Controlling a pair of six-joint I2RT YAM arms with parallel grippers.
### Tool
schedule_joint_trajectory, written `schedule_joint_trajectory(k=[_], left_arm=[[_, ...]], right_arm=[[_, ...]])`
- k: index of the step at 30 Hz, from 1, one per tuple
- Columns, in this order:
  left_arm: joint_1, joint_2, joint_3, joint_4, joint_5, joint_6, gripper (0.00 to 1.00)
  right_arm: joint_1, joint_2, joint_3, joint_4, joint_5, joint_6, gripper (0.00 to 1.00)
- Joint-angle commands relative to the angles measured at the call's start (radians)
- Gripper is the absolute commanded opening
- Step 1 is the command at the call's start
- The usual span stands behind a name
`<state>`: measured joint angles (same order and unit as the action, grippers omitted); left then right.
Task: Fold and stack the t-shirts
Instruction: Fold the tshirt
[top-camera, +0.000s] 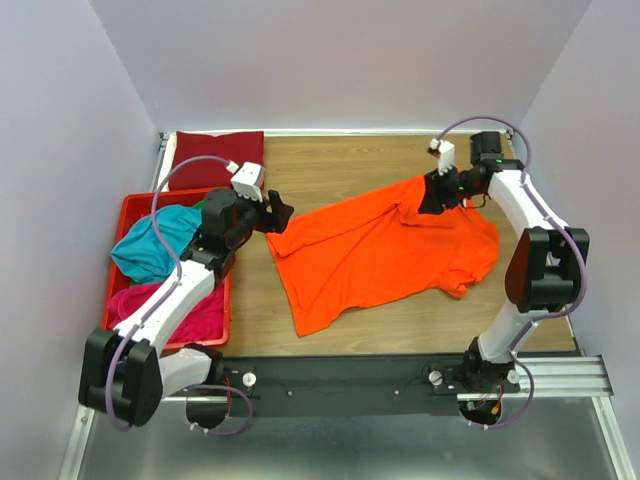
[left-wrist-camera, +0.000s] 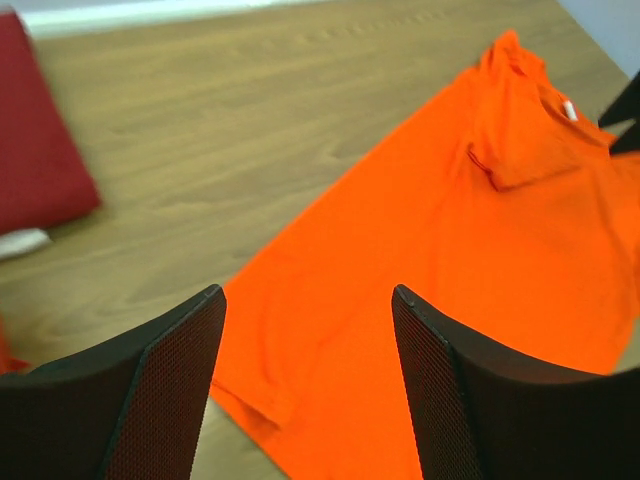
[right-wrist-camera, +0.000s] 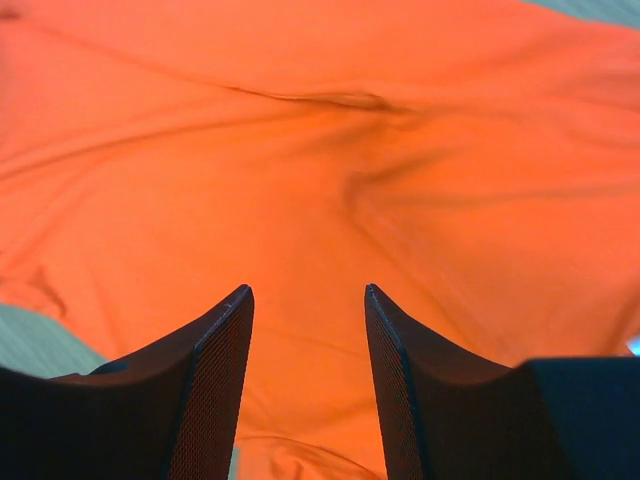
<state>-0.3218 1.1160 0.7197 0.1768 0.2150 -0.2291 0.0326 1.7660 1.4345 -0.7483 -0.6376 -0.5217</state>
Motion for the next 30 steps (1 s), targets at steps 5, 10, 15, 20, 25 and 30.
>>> schedule_joint_trajectory(k=[5, 10, 15, 20, 25, 30], left_arm=[[-0.008, 0.136, 0.021, -0.019, 0.127, -0.127, 0.72], [-0.036, 0.194, 0.035, -0.04, 0.109, -0.122, 0.68], [-0.077, 0.241, 0.055, -0.051, 0.055, -0.127, 0.66], [-0.118, 0.291, 0.089, -0.059, 0.015, -0.13, 0.64], [-0.131, 0.343, 0.112, -0.063, 0.011, -0.128, 0.62], [-0.146, 0.364, 0.132, -0.071, -0.002, -0.122, 0.62]], right_arm=[[-0.088, -0.019, -0.12, 0.17, -0.073, 0.115, 0.55], [-0.1, -0.042, -0.177, 0.173, -0.096, 0.089, 0.56], [-0.138, -0.066, -0.192, 0.175, -0.128, 0.081, 0.56], [-0.148, -0.063, -0.203, 0.173, -0.162, 0.081, 0.56], [-0.148, -0.073, -0.207, 0.175, -0.181, 0.081, 0.56], [-0.148, -0.071, -0.21, 0.173, -0.188, 0.08, 0.56]])
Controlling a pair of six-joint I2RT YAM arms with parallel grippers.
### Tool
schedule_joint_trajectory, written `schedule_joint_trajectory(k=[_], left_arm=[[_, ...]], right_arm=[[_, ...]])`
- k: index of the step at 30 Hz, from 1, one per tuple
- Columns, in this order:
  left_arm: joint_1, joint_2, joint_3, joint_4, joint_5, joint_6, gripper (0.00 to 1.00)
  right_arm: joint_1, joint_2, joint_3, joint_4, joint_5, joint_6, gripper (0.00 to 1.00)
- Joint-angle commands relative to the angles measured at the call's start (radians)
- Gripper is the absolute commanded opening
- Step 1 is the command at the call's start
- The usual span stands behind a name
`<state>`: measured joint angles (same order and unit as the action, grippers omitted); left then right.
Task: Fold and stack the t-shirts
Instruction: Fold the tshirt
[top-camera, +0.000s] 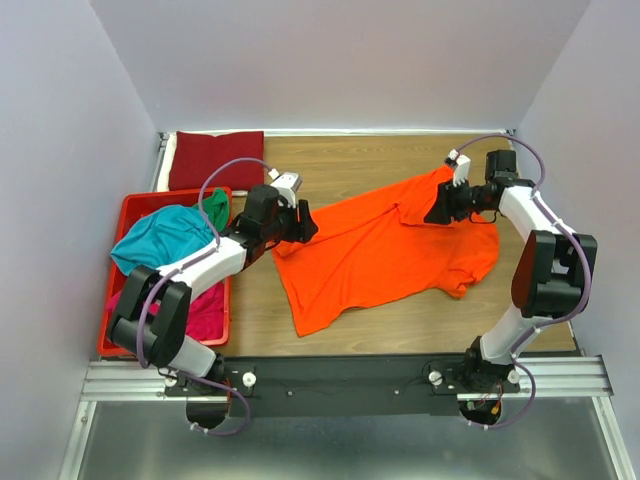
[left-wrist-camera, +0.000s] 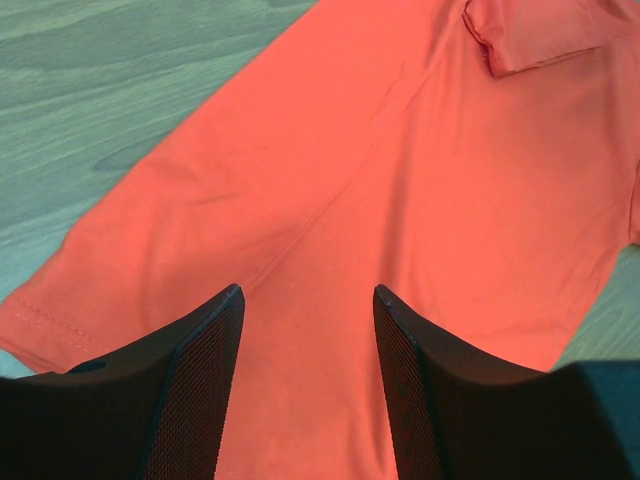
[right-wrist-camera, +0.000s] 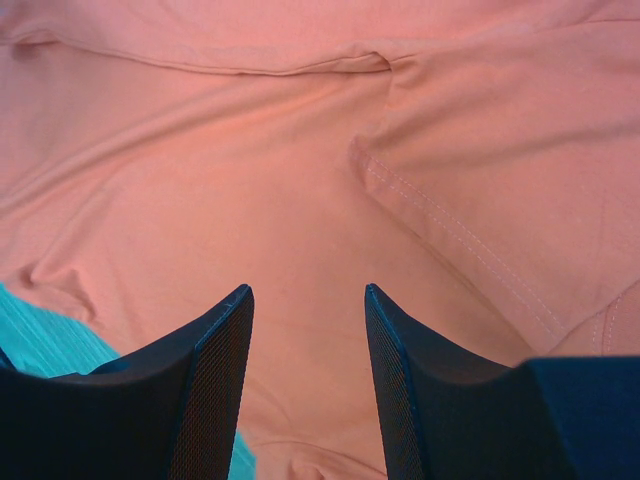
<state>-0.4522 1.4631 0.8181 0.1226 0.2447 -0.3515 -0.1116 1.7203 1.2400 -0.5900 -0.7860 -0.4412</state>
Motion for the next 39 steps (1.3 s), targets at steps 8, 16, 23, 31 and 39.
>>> schedule_joint_trajectory(k=[8, 16, 23, 31, 39], left_arm=[[-0.022, 0.068, 0.065, -0.041, -0.062, 0.025, 0.61], [-0.022, 0.215, 0.177, -0.097, -0.134, 0.062, 0.56], [-0.02, 0.319, 0.237, -0.161, -0.169, 0.048, 0.44], [0.026, 0.456, 0.32, -0.231, -0.173, 0.062, 0.36], [0.082, 0.601, 0.51, -0.354, -0.09, 0.118, 0.34]], right_arm=[[-0.005, -0.027, -0.016, 0.016, -0.044, -0.004, 0.56], [-0.003, -0.031, -0.017, 0.015, -0.038, -0.005, 0.55], [-0.003, -0.036, -0.019, 0.015, -0.03, -0.013, 0.55], [-0.005, -0.041, -0.022, 0.016, -0.022, -0.019, 0.55], [-0.005, -0.047, -0.02, 0.015, 0.004, -0.024, 0.55]])
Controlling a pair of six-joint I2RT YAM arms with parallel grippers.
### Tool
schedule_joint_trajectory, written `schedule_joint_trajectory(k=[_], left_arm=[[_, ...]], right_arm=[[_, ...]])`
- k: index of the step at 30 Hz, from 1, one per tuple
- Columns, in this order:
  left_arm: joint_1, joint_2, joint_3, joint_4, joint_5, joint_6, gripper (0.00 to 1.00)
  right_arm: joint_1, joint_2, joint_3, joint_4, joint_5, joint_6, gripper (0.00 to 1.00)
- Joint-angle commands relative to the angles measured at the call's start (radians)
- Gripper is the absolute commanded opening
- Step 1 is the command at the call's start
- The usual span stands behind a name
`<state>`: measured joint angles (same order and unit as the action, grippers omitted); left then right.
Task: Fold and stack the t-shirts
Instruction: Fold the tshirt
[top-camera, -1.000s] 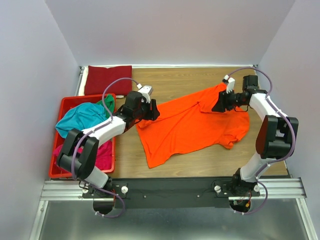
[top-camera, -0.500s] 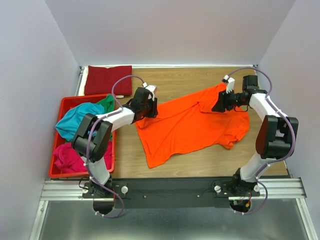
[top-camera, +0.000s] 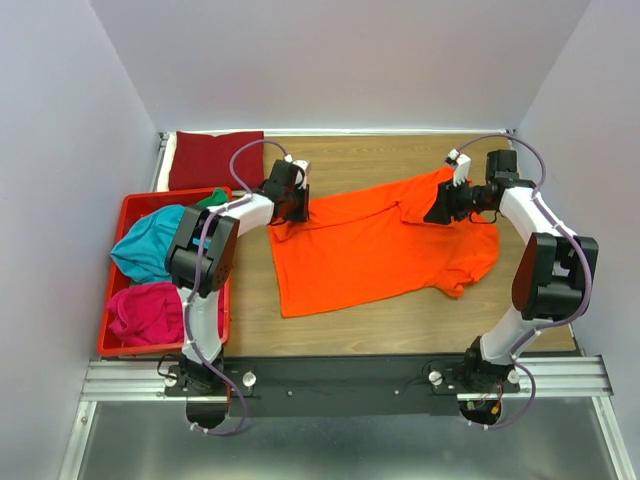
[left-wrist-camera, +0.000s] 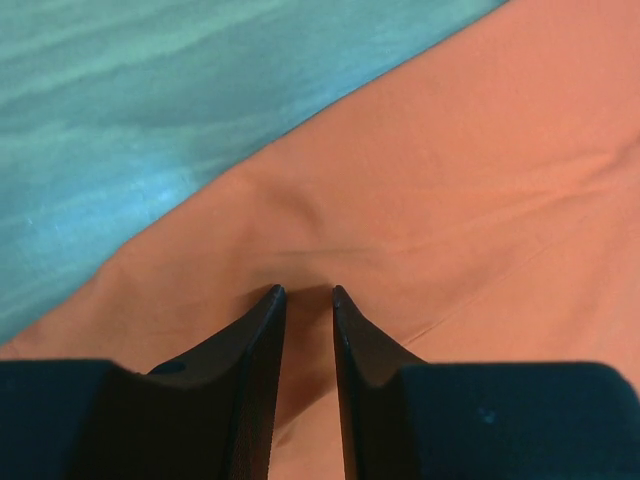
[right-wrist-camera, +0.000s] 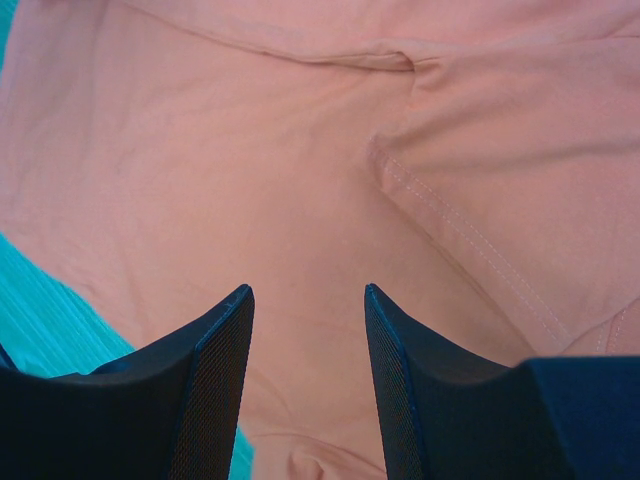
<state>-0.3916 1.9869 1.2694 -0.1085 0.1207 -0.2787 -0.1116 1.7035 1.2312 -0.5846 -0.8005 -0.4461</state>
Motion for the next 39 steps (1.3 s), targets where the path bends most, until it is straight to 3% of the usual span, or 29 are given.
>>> schedule_joint_trajectory(k=[1, 12, 18, 22, 27, 31, 34, 39], left_arm=[[0.043, 0.114, 0.086, -0.153, 0.04, 0.053, 0.33], [0.115, 0.32, 0.451, -0.356, 0.108, 0.15, 0.34], [0.117, 0.256, 0.489, -0.367, 0.155, 0.167, 0.4], [0.117, 0.118, 0.469, -0.35, 0.143, 0.182, 0.47], [0.117, -0.087, 0.349, -0.264, 0.07, 0.184, 0.5], [0.117, -0.394, 0.095, -0.104, -0.035, 0.239, 0.54], [0.117, -0.639, -0.095, 0.013, -0.113, 0.276, 0.56], [0.117, -0.982, -0.439, 0.26, -0.061, 0.435, 0.9]], right_arm=[[-0.008, -0.031, -0.012, 0.011, 0.024, -0.019, 0.55], [-0.017, 0.001, -0.009, 0.029, 0.171, -0.008, 0.55], [-0.02, 0.01, -0.025, 0.074, 0.25, 0.026, 0.56], [-0.02, 0.027, -0.032, 0.112, 0.288, 0.041, 0.55], [-0.02, 0.068, -0.018, 0.138, 0.345, 0.035, 0.55], [-0.022, 0.085, -0.018, 0.117, 0.298, 0.001, 0.47], [-0.02, 0.067, 0.005, -0.013, 0.163, -0.19, 0.48], [-0.019, -0.005, 0.033, -0.478, 0.029, -0.703, 0.55]])
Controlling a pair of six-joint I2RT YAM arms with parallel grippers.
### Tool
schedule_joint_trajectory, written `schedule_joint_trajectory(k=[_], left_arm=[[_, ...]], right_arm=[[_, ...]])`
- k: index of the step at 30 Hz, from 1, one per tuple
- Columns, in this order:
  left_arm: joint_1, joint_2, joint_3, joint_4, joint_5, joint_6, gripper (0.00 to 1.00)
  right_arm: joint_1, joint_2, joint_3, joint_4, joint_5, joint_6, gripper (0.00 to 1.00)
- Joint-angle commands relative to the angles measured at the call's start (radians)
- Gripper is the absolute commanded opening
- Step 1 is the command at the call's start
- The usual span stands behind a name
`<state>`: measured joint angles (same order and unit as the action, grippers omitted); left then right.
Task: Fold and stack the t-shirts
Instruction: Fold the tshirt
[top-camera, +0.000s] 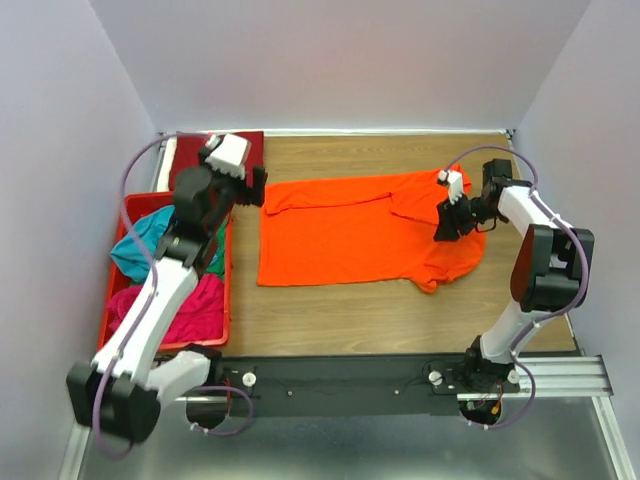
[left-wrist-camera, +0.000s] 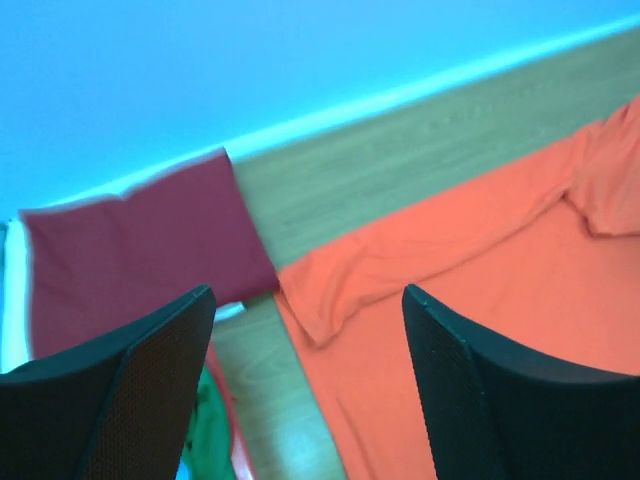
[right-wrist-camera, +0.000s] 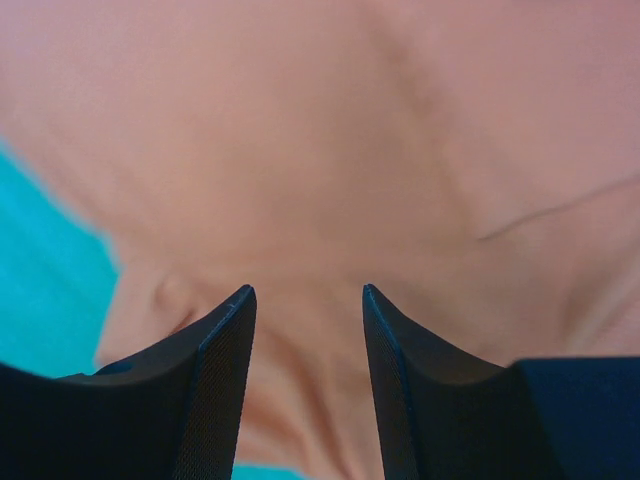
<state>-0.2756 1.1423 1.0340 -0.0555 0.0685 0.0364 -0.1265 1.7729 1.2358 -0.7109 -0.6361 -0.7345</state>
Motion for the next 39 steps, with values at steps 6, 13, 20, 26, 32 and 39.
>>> schedule_joint_trajectory(k=[6, 13, 20, 26, 32, 39], left_arm=[[-0.011, -0.383, -0.422, 0.321, 0.059, 0.112, 0.92], [-0.05, -0.424, -0.471, 0.313, 0.002, 0.108, 0.91], [-0.051, -0.375, -0.446, 0.287, 0.031, 0.099, 0.89], [-0.057, -0.401, -0.462, 0.293, 0.025, 0.099, 0.89], [-0.059, -0.391, -0.451, 0.289, 0.04, 0.097, 0.89], [-0.062, -0.397, -0.454, 0.289, 0.04, 0.095, 0.89]], right_arm=[[0.016, -0.212, -0.177, -0.558, -0.035, -0.696, 0.6], [0.025, -0.464, -0.315, -0.484, 0.021, -0.792, 0.67], [0.207, -0.449, -0.403, -0.299, 0.038, -0.557, 0.53], [0.22, -0.446, -0.389, -0.17, 0.082, -0.408, 0.57], [0.231, -0.435, -0.426, -0.139, 0.142, -0.378, 0.57], [0.284, -0.4, -0.472, -0.107, 0.208, -0.345, 0.51]])
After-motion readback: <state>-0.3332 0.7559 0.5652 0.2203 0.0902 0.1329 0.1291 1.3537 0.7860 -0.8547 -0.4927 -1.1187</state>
